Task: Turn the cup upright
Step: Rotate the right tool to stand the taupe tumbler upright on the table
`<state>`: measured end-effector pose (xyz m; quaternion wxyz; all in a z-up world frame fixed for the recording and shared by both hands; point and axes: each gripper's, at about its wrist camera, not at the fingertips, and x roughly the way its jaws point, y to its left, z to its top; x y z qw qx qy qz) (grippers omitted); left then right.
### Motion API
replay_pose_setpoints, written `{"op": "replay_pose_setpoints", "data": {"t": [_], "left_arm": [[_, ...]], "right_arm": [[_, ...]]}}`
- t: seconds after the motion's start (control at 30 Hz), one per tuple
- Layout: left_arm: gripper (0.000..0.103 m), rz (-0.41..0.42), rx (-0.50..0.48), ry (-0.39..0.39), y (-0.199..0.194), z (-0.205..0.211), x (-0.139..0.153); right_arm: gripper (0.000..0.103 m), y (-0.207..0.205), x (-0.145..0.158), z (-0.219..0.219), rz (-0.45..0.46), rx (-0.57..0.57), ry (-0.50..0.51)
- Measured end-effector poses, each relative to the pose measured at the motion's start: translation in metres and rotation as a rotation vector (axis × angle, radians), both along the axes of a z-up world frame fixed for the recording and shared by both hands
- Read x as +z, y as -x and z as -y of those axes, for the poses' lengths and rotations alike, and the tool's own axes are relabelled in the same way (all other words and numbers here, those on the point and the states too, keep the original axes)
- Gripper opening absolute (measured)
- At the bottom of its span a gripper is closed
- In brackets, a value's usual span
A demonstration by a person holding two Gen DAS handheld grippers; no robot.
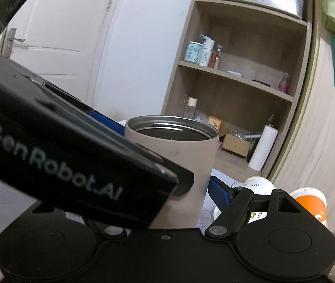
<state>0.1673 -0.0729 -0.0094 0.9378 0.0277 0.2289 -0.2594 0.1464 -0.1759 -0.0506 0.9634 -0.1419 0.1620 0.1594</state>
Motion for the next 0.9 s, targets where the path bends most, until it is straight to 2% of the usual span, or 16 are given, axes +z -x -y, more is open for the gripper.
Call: {"op": "replay_pose_setpoints", "data": {"t": [0.23,0.7,0.8,0.9], "left_arm": [[0.069,-0.028,-0.002,-0.010,-0.010,0.008,-0.011],[0.068,0.007,-0.005,-0.035,-0.003,0.016,-0.014],[0.068,-0.028,-0.019,0.000,-0.005,0.010,-0.014],[0.068,-0.026,-0.024,0.022,-0.003,0.006,-0.013]], "right_arm": [[0.082,-0.008,-0.009,0.008,-0.054,-0.005,-0.047],[0.083,-0.010,-0.012,0.014,-0.085,-0.013,-0.074],[0.083,-0.010,-0.012,0.014,-0.092,-0.017,-0.081],[0.084,-0.014,-0.010,0.016,-0.103,-0.039,-0.091]]}}
